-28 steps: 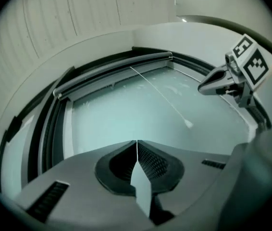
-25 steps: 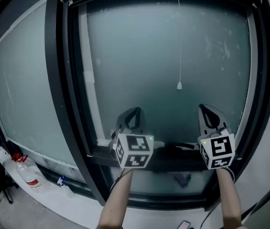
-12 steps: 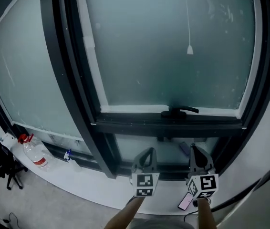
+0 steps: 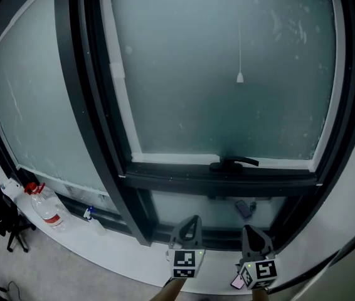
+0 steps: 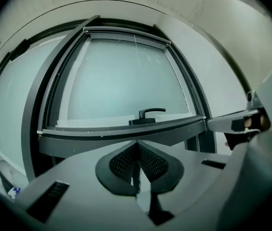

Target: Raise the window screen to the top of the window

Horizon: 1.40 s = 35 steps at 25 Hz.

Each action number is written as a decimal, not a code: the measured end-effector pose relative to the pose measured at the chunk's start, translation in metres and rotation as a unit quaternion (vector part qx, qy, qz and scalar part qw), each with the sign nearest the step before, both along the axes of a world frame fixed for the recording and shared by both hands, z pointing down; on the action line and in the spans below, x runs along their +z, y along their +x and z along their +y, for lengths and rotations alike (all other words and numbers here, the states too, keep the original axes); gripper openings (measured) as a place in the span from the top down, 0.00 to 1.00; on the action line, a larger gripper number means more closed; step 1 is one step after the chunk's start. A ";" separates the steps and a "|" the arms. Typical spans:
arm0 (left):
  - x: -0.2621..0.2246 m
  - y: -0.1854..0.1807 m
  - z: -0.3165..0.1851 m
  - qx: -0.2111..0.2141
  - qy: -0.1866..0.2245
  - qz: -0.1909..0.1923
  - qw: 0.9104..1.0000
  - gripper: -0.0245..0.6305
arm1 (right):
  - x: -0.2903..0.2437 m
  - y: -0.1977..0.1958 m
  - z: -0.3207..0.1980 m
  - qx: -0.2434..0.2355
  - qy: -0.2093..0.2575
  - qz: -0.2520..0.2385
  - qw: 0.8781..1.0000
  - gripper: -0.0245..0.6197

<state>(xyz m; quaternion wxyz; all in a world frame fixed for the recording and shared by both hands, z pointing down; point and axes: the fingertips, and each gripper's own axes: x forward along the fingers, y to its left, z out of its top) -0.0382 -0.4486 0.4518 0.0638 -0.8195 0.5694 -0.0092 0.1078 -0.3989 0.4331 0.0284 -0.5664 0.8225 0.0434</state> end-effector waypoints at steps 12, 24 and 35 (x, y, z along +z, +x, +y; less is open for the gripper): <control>0.034 0.006 0.035 -0.019 -0.038 -0.019 0.999 0.96 | 0.012 0.001 0.035 -0.020 -0.003 0.025 0.999 0.95; 0.046 -0.048 0.159 -0.011 -0.049 -0.007 0.999 0.96 | 0.020 -0.054 0.131 -0.002 -0.010 0.011 1.000 0.95; 0.025 -0.094 0.273 -0.012 -0.032 -0.006 0.999 0.96 | 0.007 -0.085 0.246 0.018 -0.003 -0.006 1.000 0.95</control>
